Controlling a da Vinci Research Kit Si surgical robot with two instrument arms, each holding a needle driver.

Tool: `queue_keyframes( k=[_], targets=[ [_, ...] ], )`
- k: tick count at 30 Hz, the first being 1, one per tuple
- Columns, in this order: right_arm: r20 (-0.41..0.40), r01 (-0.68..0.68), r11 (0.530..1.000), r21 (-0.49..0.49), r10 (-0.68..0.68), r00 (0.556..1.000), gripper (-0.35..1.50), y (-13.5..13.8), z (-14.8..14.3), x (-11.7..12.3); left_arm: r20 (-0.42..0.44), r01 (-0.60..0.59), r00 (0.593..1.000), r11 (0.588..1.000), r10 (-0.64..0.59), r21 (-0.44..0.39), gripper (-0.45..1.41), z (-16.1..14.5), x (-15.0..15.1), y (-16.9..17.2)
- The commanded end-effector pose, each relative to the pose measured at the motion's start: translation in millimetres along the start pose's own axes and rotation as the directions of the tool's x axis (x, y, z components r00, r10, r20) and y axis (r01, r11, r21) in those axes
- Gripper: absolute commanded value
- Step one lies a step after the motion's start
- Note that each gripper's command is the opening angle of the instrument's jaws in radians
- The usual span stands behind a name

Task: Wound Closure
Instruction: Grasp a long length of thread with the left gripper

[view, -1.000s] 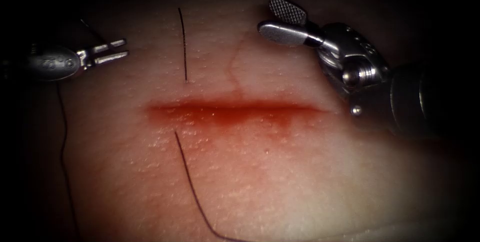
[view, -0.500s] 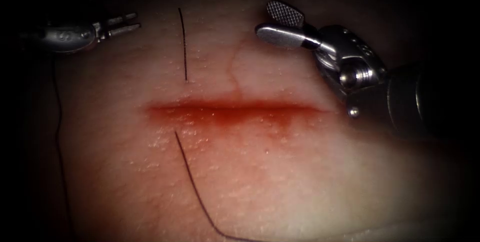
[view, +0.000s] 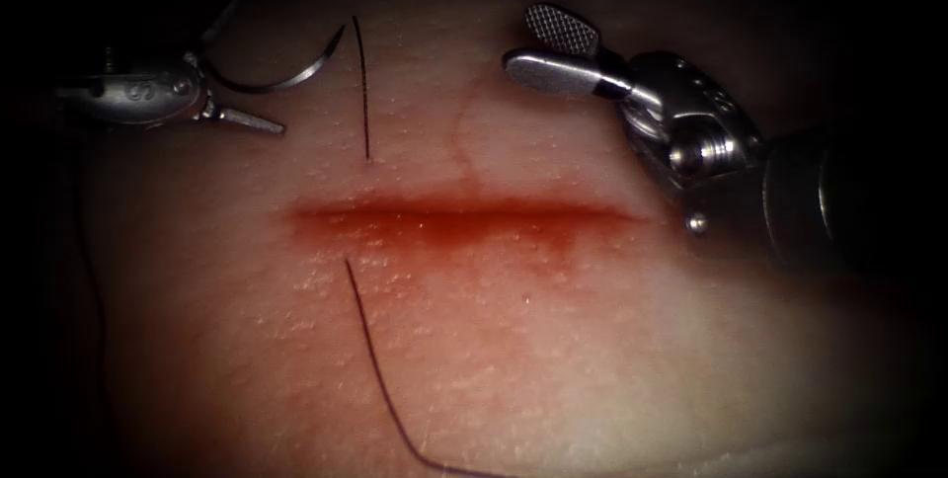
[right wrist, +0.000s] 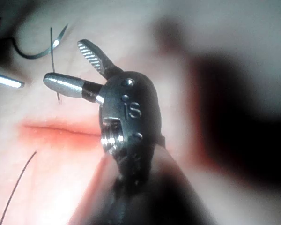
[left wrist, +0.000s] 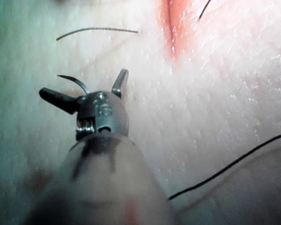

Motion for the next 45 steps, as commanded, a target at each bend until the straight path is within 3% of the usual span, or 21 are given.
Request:
queue_keyframes(
  k=[1, 4, 6, 9, 13, 14, 16, 19, 23, 31, 37, 41, 45],
  targets=[
    [-0.001, -0.001, 1.000, 0.002, 0.001, 1.000, 1.03, 0.1, 0.6, -0.6, 0.000, -0.001, 1.000, 1.000, 0.001, 0.002, 1.08, 0.7, -0.2, 0.0],
    [0.000, 0.000, 1.000, 0.003, 0.000, 1.000, 1.03, 0.1, 0.6, -0.6, 0.005, 0.002, 1.000, 1.000, -0.002, 0.003, 0.88, 0.2, -0.1, 0.2],
    [0.000, 0.006, 1.000, 0.007, -0.006, 1.000, 1.03, 0.2, 0.5, -0.7, -0.014, 0.005, 1.000, 1.000, -0.006, -0.026, 0.52, -0.3, 0.2, 0.8],
    [0.006, 0.019, 1.000, 0.007, -0.019, 1.000, 1.05, 0.2, 0.4, -0.7, -0.037, 0.012, 0.999, 0.999, -0.014, -0.050, 0.25, -1.0, 0.9, 1.5],
    [0.085, 0.159, 0.987, 0.011, -0.159, 0.984, 0.91, 0.5, 0.0, -0.4, -0.053, 0.031, 0.998, 0.996, -0.036, -0.087, 0.17, -2.6, 2.6, 2.8],
    [0.113, 0.203, 0.979, 0.011, -0.203, 0.973, 0.95, 0.5, 0.1, -0.4, -0.055, 0.034, 0.998, 0.995, -0.040, -0.093, 0.17, -2.9, 2.9, 3.0],
    [0.210, 0.345, 0.938, 0.026, -0.342, 0.916, 1.22, 0.6, 0.3, -0.1, -0.060, 0.046, 0.997, 0.993, -0.052, -0.106, 0.20, -3.8, 4.0, 3.6],
    [0.282, 0.442, 0.895, 0.058, -0.439, 0.853, 1.23, 0.6, 0.3, -0.1, -0.059, 0.057, 0.996, 0.992, -0.064, -0.115, 0.27, -4.8, 5.1, 4.2],
    [0.287, 0.526, 0.845, 0.095, -0.529, 0.799, 1.27, 0.6, 0.2, -0.3, -0.076, 0.077, 0.993, 0.985, -0.089, -0.152, 0.34, -6.5, 7.3, 5.8],
    [0.267, 0.579, 0.804, 0.136, -0.592, 0.760, 1.37, 0.1, -0.1, -0.6, -0.106, 0.074, 0.990, 0.977, -0.097, -0.201, 0.36, -8.5, 10.2, 7.2],
    [0.236, 0.608, 0.763, 0.221, -0.646, 0.726, 1.30, -0.8, -1.1, -1.2, -0.092, 0.062, 0.992, 0.961, -0.090, -0.269, 0.36, -10.0, 12.4, 9.9],
    [0.235, 0.602, 0.759, 0.249, -0.650, 0.723, 1.20, -1.1, -1.3, -1.3, -0.074, 0.025, 0.996, 0.947, -0.051, -0.321, 0.37, -11.0, 16.3, 12.8],
    [0.235, 0.601, 0.759, 0.250, -0.650, 0.722, 1.20, -1.0, -1.3, -1.2, -0.054, -0.003, 0.998, 0.952, -0.014, -0.306, 0.41, -12.3, 19.6, 14.9]
  ],
)
